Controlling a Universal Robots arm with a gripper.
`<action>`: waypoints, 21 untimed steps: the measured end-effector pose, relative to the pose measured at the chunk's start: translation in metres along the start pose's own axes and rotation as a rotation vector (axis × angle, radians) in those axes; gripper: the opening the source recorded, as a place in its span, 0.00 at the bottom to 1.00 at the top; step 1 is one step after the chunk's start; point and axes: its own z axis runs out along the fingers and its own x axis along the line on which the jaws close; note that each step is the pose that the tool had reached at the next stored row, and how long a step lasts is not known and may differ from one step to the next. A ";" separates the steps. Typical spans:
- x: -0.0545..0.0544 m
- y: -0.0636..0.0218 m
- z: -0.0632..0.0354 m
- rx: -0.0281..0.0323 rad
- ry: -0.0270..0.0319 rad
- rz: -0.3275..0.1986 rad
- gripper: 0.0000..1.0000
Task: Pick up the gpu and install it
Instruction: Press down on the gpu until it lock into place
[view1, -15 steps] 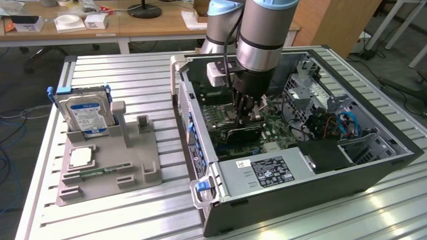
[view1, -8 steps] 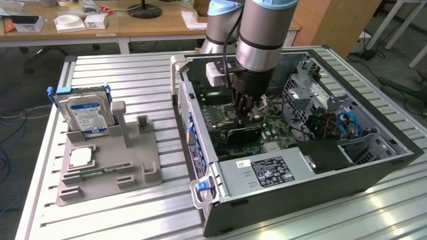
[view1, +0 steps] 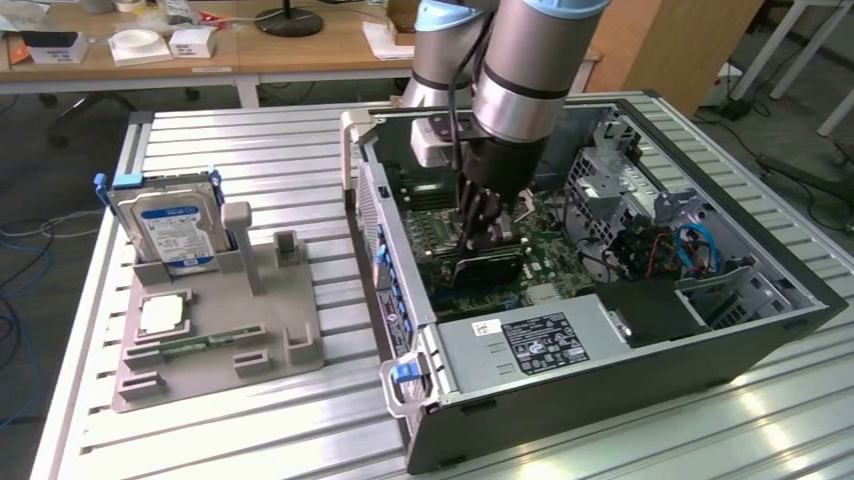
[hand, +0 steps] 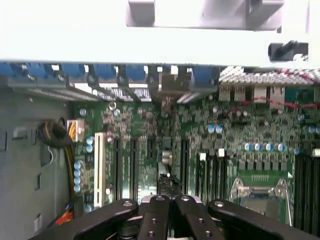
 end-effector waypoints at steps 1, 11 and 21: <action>0.000 0.0000 0.0000 -0.0147 0.0008 0.000 0.10; 0.000 -0.0047 -0.0017 -0.1908 0.0043 0.000 0.10; 0.000 -0.0137 -0.0068 -0.4306 0.0058 0.002 0.10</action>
